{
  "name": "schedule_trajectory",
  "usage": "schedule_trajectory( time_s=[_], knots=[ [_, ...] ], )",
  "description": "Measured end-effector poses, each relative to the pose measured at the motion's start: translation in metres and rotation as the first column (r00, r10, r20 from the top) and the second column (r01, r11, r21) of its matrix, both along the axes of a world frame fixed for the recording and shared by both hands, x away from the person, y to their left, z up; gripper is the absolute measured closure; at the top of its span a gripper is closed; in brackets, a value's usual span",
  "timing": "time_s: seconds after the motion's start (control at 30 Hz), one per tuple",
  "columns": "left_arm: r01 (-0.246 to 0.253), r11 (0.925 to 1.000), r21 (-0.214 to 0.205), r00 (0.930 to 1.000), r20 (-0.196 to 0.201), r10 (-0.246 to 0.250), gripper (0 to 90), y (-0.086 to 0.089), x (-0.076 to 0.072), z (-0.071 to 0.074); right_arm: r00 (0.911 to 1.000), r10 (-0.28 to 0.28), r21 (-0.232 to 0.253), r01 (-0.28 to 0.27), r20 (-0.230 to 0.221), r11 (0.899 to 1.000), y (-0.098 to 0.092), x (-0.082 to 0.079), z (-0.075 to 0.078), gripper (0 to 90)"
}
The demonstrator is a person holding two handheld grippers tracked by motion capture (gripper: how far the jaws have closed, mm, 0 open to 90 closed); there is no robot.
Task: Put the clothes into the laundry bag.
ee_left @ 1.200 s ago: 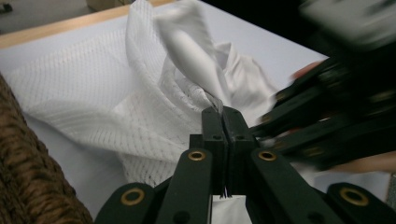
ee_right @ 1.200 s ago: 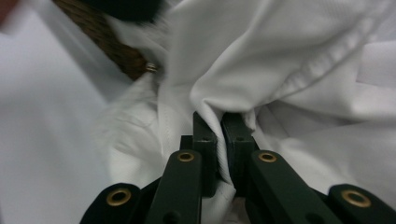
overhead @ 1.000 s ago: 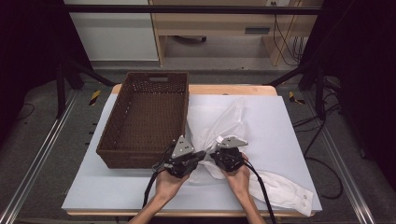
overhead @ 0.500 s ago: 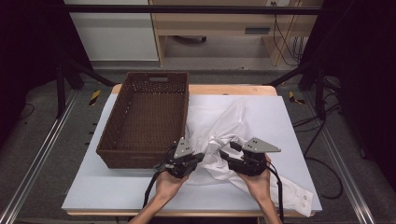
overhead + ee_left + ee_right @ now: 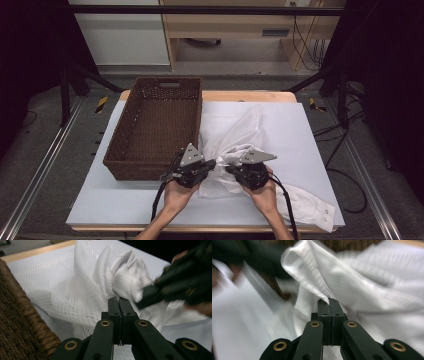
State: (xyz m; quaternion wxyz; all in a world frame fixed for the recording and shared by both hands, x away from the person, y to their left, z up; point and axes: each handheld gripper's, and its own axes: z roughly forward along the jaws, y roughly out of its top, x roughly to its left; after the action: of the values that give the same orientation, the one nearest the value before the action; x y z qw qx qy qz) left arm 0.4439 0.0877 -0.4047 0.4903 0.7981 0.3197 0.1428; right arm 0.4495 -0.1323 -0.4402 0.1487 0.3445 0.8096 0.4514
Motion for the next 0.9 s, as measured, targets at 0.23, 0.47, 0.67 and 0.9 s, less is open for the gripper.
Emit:
schedule_trajectory(
  time_s=[0.23, 0.47, 0.67, 0.9],
  knots=[
    [0.029, 0.9996, -0.001, 0.9994, -0.016, -0.029, 88.6, -0.003, -0.006, 0.0, 0.9849, -0.172, -0.015, 0.172, -0.018, 0.985, 0.014, 0.026, -0.027, 89.3],
    [0.033, 0.9978, 0.058, 0.9984, -0.047, -0.03, 88.5, -0.01, -0.004, -0.021, 0.9846, -0.175, 0.055, 0.174, 0.007, 0.983, 0.003, 0.02, -0.02, 78.3],
    [0.031, 0.9952, 0.093, 0.9986, -0.047, -0.026, 88.4, -0.013, -0.002, -0.028, 0.9709, -0.226, 0.092, 0.218, 0.08, 0.972, -0.045, -0.006, 0.01, 60.3],
    [0.027, 0.9937, 0.109, 0.999, -0.038, -0.022, 88.2, -0.016, -0.002, -0.027, 0.9378, -0.346, 0.05, 0.344, 0.032, 0.938, -0.073, 0.025, -0.002, 29.3]
  ],
)
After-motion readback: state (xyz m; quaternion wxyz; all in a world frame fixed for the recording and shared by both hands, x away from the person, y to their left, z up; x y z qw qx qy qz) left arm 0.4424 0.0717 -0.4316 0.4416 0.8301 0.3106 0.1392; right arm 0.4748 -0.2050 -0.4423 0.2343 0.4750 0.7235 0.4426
